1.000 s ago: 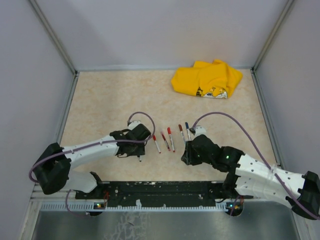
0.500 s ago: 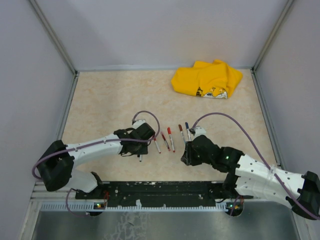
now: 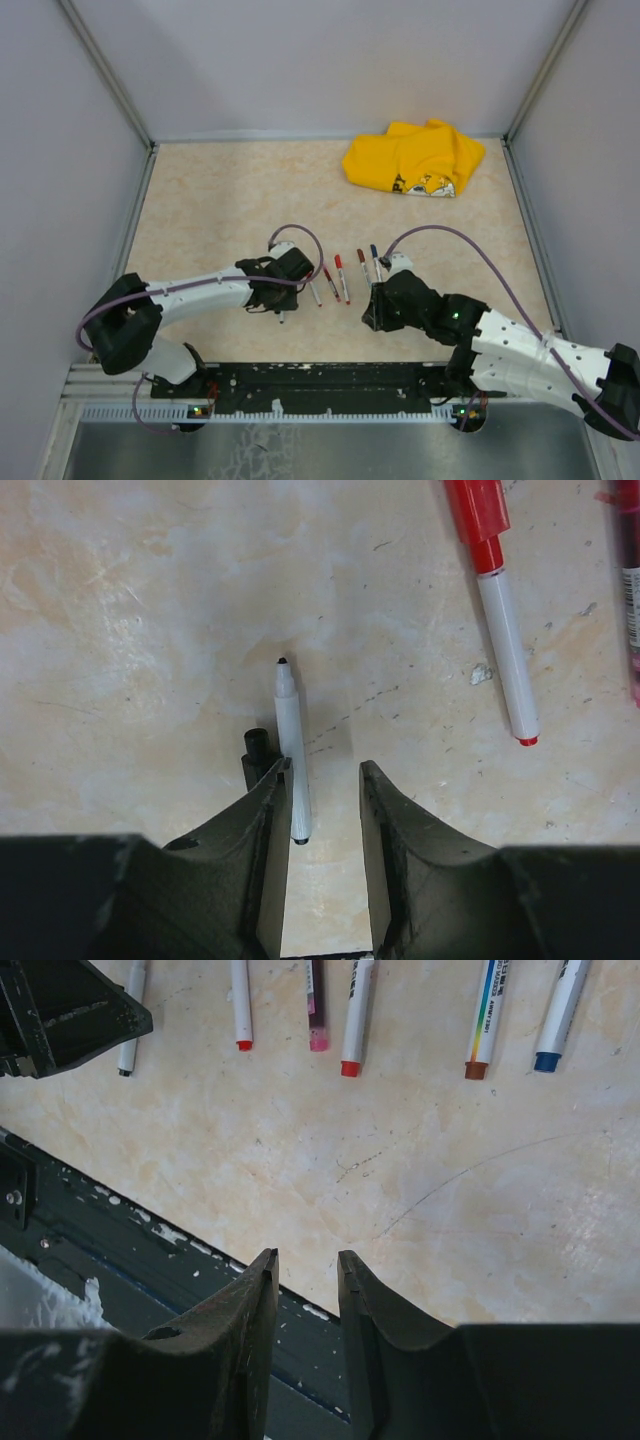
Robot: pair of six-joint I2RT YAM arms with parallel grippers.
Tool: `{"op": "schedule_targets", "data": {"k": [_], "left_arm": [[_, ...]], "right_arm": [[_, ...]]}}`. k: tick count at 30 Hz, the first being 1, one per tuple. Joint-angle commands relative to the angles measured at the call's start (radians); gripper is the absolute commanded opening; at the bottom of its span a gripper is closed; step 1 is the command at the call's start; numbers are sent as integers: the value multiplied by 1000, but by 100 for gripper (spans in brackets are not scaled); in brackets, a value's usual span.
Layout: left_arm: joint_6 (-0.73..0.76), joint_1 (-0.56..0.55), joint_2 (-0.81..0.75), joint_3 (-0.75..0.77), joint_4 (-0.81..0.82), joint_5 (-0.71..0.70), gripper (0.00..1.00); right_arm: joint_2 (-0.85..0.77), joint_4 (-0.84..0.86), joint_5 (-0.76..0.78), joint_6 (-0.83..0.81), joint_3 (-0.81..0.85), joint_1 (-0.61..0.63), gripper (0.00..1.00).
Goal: Insert the pens into the pen caps
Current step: Pick up the pen from the center of the board.
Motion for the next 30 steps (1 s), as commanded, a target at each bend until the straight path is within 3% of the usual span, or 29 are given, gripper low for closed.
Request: {"op": "schedule_targets", "data": {"k": [1,11,21,30], "left_arm": [[9,-4,25,-17,21,15,38],[17,-4,40,-18,27,23,35],[59,-6,33,-8,38,61,18],[125,-8,-218,-58,267,250,15]], "right_arm": [[4,27,-4,9,10,3,31],[7,27,-3,10,8,3,31],[0,23,0,12,9,4,31],[-112,173,19,39,-36,3,33]]}}
